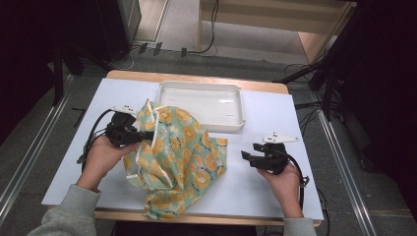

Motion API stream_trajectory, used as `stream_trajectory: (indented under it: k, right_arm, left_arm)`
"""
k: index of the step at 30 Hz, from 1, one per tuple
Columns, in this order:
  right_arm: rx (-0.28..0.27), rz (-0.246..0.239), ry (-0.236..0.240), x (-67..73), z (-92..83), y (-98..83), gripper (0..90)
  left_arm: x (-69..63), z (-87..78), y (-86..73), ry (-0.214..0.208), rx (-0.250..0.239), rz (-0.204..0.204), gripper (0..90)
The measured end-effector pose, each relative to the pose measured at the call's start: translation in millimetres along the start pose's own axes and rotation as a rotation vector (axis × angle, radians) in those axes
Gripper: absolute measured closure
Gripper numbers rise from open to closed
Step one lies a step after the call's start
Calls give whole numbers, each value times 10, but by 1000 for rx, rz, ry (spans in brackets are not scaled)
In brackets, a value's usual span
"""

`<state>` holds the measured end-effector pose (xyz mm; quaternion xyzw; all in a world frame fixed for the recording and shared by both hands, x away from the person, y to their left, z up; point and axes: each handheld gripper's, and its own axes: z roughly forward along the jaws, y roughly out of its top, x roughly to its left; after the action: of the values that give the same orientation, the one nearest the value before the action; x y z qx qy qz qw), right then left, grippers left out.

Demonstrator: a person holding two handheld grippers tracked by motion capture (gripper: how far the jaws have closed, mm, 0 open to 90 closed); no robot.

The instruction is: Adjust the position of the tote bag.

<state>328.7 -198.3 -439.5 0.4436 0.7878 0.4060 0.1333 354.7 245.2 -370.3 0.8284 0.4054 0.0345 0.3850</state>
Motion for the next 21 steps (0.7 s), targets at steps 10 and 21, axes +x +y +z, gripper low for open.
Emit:
stream_trajectory:
  k: [10, 21]
  right_arm:
    - [-2, -3, 4, 4, 15, 22, 414]
    - [-2, 4, 5, 4, 14, 32, 416]
  left_arm:
    - [-373, -115, 196, -12, -30, 71, 900]
    - [-722, -33, 309, -47, -58, 78, 896]
